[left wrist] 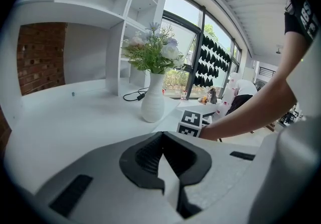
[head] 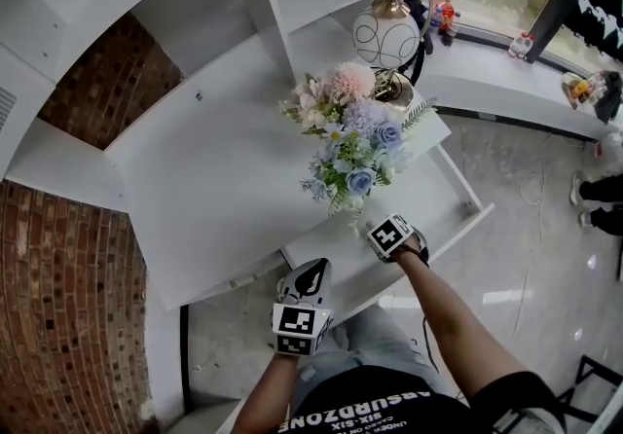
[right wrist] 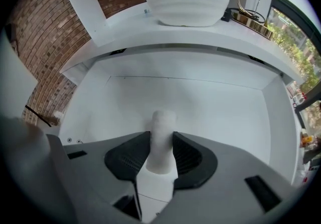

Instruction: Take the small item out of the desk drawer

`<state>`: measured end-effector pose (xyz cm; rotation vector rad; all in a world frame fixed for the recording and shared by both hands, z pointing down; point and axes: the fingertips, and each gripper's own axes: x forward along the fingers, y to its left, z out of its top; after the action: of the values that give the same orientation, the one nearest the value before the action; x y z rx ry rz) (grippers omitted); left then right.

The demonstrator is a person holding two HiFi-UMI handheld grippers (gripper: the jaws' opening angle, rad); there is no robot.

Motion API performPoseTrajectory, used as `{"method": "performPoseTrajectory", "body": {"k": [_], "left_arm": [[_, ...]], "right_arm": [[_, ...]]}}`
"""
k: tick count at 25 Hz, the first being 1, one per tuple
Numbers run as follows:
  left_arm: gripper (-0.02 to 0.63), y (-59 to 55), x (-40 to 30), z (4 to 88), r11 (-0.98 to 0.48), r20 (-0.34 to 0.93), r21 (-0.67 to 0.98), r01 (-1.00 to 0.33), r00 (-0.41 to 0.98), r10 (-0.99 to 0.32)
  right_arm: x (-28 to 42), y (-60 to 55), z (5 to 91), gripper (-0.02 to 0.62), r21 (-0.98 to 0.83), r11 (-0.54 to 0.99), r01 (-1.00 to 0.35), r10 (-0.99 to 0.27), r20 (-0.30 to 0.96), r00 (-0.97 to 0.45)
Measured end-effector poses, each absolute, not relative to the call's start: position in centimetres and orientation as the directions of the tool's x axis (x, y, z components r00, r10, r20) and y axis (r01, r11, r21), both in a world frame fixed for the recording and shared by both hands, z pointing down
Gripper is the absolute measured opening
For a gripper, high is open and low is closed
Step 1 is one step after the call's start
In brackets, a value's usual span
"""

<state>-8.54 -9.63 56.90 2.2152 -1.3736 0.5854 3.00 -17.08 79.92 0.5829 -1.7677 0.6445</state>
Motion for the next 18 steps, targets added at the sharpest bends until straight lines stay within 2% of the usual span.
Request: {"method": "performPoseTrajectory", "body": {"k": [9, 12, 14, 16, 18], "left_arm": [[0.003, -9.5, -7.4, 56.6, -0.424, 0.58, 0.168, -0.89, 0.437, -0.688], [0.003, -9.6, -7.2, 56.6, -0.429, 0.578, 0.168, -0.887, 0.442, -0.686], [0.003, -9.7, -7.1, 56.6, -0.43, 0.576, 0.171, -0.886, 0.444, -0.686], [0.003, -9.6, -7.0, 56.6, -0.432, 0.574, 0.175, -0.885, 0.448, -0.686], [0.003, -9.6, -7.0, 56.6, -0.434, 0.572, 0.175, -0.884, 0.45, -0.686]], "right_arm": [[2.9, -16.8, 77.5, 0.137, -0.158, 0.727, -0.668, -0.085, 0.945, -0.316], [2.0, -16.3, 77.1, 0.137, -0.209, 0.722, -0.659, -0.073, 0.925, -0.373], [2.6, -16.9, 76.7, 0.137, -0.168, 0.729, -0.663, -0.107, 0.93, -0.353], [3.1, -15.7, 76.5, 0.137, -0.195, 0.707, -0.68, -0.069, 0.938, -0.34], [2.2, -14.6, 76.2, 0.137, -0.27, 0.682, -0.679, -0.029, 0.919, -0.394]]}}
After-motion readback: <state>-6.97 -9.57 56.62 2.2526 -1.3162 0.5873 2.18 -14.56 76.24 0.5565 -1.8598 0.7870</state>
